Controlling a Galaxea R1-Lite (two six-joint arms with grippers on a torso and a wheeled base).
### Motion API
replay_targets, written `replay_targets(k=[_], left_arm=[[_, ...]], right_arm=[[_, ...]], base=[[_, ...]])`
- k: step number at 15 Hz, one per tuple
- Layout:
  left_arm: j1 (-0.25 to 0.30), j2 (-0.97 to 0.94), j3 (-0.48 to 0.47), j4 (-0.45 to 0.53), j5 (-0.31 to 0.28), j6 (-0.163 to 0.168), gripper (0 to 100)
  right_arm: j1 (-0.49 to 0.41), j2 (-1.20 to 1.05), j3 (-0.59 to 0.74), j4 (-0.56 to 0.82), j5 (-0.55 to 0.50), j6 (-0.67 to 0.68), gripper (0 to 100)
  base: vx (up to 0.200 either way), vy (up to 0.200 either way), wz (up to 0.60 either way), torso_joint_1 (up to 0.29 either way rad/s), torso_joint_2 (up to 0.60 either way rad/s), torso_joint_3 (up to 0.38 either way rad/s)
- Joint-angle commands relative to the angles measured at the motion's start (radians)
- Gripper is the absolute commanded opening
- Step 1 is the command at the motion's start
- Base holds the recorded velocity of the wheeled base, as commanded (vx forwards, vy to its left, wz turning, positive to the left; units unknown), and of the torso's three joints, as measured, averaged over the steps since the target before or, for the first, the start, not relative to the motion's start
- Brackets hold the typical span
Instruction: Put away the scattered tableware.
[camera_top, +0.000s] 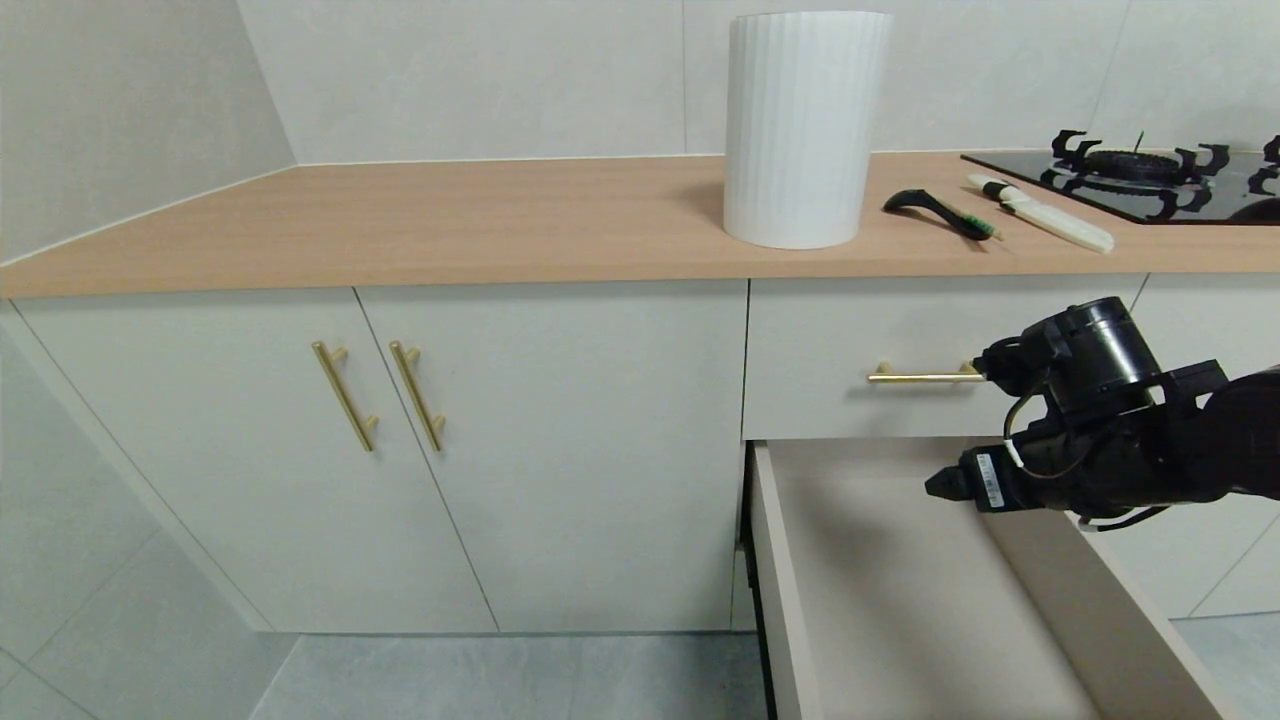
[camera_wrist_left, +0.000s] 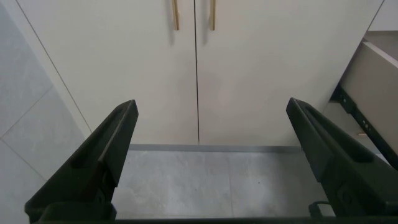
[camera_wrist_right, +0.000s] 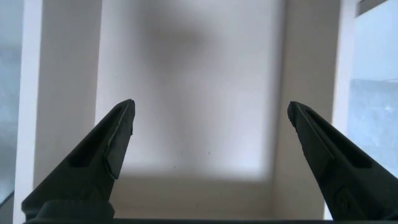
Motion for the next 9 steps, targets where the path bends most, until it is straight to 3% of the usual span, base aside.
replay_targets(k=[1,4,9], left_arm=[[0.0,0.0,0.0,0.0,0.001,0.0,100],[0.0,0.0,0.0,0.0,-0.001,0.0,100],[0.0,0.0,0.0,0.0,-0.001,0.0,100]], right_arm=[[0.0,-0.003,0.007,-0.002,-0.001,0.0,100],[0.0,-0.004,0.007,-0.002,-0.008,0.0,100],[0.0,-0.012,0.007,-0.002,-0.009,0.0,100]], base=[[0.0,0.0,0.0,0.027,-0.2,-0.173],[0.0,0.0,0.0,0.092,-0.25,-0.282],[0.0,0.0,0.0,0.137,-0.5,-0.303]])
